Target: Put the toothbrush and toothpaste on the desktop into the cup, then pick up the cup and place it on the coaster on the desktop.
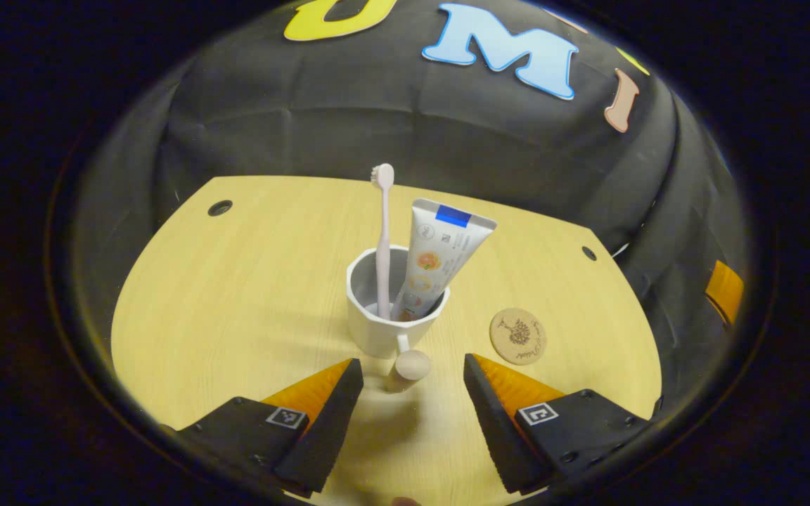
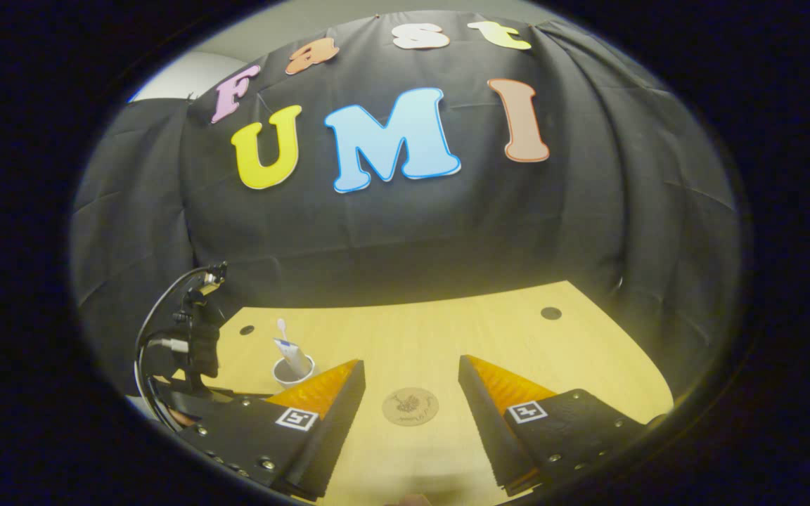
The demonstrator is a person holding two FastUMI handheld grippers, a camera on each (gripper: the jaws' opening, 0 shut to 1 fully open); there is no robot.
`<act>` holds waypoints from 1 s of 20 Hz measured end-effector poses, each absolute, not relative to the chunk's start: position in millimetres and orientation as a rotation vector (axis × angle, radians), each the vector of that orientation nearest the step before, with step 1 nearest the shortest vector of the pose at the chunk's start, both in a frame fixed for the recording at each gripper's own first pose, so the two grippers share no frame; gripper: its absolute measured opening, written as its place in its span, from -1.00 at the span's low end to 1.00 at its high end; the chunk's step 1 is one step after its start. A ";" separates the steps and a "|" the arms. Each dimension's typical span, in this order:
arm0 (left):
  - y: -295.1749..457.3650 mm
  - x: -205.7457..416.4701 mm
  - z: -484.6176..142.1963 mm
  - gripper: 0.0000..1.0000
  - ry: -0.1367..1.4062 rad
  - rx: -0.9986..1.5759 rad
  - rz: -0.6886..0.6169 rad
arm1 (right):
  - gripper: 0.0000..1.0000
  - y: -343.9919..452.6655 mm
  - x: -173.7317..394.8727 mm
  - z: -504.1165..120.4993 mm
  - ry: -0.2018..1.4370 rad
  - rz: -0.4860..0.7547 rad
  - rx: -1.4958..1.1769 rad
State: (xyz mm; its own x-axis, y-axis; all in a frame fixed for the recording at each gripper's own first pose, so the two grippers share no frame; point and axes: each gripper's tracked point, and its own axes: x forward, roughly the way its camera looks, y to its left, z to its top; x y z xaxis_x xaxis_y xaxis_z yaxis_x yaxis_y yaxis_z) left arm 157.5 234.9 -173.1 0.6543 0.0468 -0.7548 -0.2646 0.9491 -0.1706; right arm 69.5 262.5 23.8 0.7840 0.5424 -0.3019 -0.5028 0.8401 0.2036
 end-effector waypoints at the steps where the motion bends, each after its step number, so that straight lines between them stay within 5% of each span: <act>1: 236.5 164.1 -177.2 0.87 0.871 -0.274 0.177 | 0.65 260.6 70.5 17.9 0.378 0.563 0.116; 14: 250.6 197.7 -233.3 0.87 1.113 -0.200 0.174 | 0.65 247.1 92.8 -11.9 0.461 0.519 0.101; 15: 253.0 199.9 -234.2 0.72 1.113 -0.191 0.178 | 0.65 243.7 92.5 -14.5 0.462 0.512 0.096; 17: 250.8 203.9 -238.2 0.86 1.119 -0.186 0.180 | 0.65 239.8 90.0 -21.7 0.479 0.506 0.100; 19: 255.3 207.5 -241.3 0.59 1.128 -0.168 0.189 | 0.65 236.1 86.9 -30.7 0.509 0.501 0.107; 20: 259.1 208.5 -241.2 0.66 1.127 -0.162 0.193 | 0.65 233.3 85.9 -34.1 0.523 0.496 0.113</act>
